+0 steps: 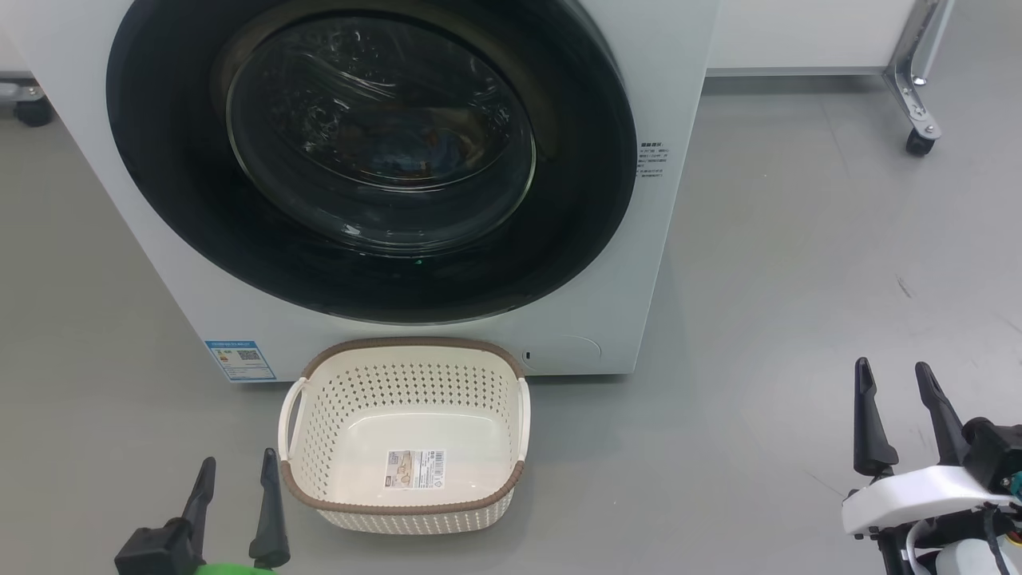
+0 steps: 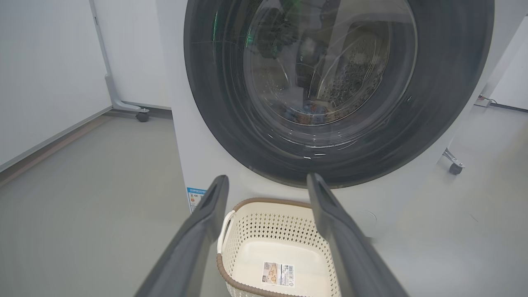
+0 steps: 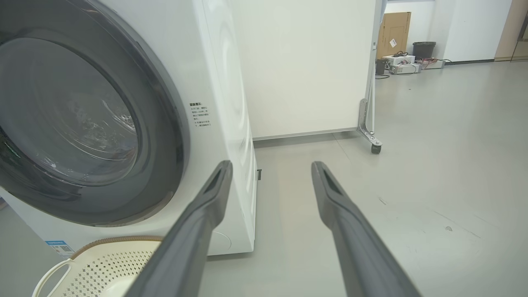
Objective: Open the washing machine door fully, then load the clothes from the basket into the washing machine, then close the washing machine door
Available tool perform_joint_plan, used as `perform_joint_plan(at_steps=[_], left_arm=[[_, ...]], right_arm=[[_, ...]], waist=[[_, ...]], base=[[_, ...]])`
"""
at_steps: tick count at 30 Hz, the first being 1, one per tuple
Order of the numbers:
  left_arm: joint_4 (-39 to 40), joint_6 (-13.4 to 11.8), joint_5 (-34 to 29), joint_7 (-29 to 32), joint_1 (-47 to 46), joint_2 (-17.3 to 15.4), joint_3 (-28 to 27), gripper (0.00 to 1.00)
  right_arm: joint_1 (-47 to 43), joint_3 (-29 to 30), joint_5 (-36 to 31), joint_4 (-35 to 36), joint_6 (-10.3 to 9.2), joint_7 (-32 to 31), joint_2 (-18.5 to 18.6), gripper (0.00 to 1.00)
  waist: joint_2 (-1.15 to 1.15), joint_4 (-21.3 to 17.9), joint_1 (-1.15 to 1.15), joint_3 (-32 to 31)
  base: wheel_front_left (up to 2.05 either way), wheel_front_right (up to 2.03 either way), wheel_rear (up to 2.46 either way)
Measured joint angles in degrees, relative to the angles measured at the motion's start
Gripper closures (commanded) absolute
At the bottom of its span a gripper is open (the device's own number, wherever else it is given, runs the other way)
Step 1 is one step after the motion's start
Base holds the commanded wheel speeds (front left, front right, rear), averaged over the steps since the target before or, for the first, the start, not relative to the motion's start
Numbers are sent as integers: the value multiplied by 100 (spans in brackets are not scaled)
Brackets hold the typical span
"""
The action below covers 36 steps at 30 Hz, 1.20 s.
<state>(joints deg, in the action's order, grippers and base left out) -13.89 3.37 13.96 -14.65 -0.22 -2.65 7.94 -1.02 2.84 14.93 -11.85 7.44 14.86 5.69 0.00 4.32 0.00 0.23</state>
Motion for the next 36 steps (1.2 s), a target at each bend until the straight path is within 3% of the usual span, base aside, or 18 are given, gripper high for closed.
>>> perform_joint_plan(at_steps=[9, 10, 22, 36], left_arm=[[21, 0, -11, 0, 18, 8, -64, 0], [7, 0, -10, 0, 22, 12, -68, 100], [-333, 1, 274, 115, 127, 102, -113, 100], [-412, 53, 1548, 477, 94, 102, -319, 100]], right_arm=[[-4, 55, -81, -10, 2, 0, -23, 0], [-7, 56, -82, -24, 3, 0, -31, 100], [-179, 92, 220, -430, 8, -143, -225, 100], [-51, 231, 1417, -533, 7, -526, -232, 100]], waist=[[0, 31, 0, -21], [0, 35, 0, -24], [0, 13, 0, -24], [0, -60, 0, -24]], base=[[0, 0, 0], [0, 0, 0], [0, 0, 0], [0, 0, 0]])
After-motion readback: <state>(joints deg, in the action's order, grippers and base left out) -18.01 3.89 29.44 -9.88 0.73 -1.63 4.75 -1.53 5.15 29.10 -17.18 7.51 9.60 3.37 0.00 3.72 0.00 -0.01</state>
